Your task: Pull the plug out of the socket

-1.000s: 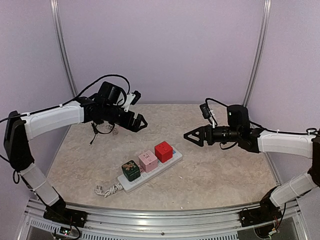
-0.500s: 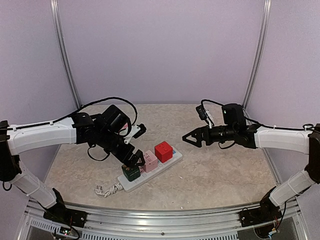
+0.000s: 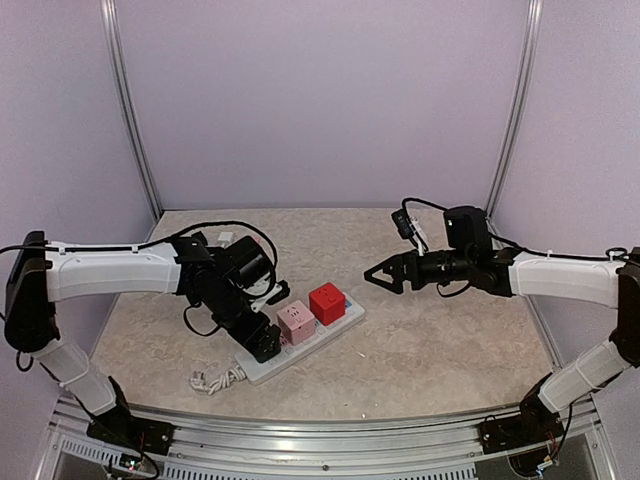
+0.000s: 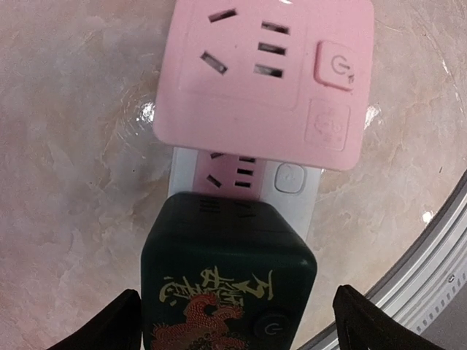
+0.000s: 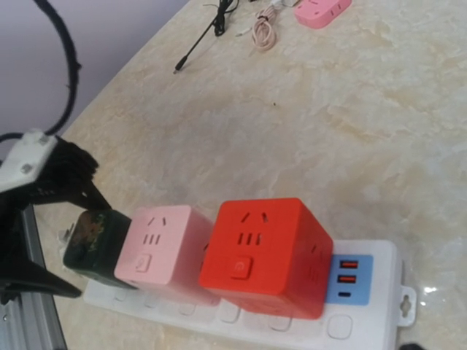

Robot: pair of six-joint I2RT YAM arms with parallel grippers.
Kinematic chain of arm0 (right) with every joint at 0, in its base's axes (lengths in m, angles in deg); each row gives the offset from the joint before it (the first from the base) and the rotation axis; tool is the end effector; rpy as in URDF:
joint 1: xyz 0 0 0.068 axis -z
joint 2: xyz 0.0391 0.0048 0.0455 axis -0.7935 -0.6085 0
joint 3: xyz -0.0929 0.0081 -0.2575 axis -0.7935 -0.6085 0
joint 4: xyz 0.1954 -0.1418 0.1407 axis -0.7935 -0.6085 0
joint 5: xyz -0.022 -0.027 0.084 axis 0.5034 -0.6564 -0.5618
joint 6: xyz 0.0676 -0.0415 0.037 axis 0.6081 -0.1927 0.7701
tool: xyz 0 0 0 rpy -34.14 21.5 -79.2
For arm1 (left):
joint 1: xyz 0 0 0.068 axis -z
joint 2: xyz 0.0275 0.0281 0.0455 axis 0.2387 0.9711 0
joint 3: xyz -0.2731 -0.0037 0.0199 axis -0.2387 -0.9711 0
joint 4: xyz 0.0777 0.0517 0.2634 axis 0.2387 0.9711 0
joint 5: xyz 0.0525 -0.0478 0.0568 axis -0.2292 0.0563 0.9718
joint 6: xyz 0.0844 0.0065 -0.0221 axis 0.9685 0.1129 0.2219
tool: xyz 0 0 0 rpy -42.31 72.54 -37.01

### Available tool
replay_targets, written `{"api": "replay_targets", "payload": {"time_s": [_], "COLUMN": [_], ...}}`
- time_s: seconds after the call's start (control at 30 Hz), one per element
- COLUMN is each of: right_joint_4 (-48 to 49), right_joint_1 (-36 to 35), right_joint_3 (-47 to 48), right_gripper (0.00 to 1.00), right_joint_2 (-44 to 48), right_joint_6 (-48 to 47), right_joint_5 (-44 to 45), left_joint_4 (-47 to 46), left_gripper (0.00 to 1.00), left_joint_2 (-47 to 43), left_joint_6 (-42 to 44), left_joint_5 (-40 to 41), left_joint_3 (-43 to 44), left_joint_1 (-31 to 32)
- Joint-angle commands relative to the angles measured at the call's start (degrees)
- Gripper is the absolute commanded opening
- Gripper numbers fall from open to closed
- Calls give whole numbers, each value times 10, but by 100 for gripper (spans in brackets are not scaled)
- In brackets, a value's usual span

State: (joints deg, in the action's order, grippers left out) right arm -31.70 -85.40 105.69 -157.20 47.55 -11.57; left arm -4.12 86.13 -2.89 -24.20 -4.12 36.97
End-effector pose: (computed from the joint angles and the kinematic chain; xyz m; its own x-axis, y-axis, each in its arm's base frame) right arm 0.2759 0.2288 0.2178 -0.6681 -0.0759 -0.7402 -0.6671 0.5018 0.5506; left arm 0.2046 -0.2599 0.1699 -0.7317 0.6196 -0.2839 0.6687 0.7334 -0.1228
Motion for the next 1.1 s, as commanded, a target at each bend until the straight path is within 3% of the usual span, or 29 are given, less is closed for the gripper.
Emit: {"api": "replay_targets", "payload": {"time_s": [0.0, 0.07, 0.33, 0.57, 0.7, 0.83, 1.07], "right_joint_4": [-3, 0, 2, 106, 113, 64, 4], "right_joint_1": [-5, -5, -5, -6, -16, -31, -65], "right_joint_3": [12, 12, 17, -22, -27, -12, 17], "right_gripper": [97, 97, 97, 92, 79, 59, 34], "right_joint_2": [-7, -8, -9, -13, -33, -52, -71], "right_joint_6": [7, 11, 27, 109, 113, 77, 25], "right_joint_5": [-7, -11, -8, -59, -47, 0, 56], "left_joint_4": [-31, -34, -44, -86, -93, -100, -108], "left_gripper": [84, 75, 55, 41, 36, 34, 31], "left_joint_2": [21, 33, 78, 95, 123, 140, 146], "left_joint_6": [18, 23, 29, 32, 31, 32, 33], "left_joint_5": [-12, -7, 25, 29, 20, 15, 8], "left_joint_3": [3, 12, 64, 99, 117, 127, 126], "left_joint_1": [3, 5, 38, 57, 60, 63, 63]}}
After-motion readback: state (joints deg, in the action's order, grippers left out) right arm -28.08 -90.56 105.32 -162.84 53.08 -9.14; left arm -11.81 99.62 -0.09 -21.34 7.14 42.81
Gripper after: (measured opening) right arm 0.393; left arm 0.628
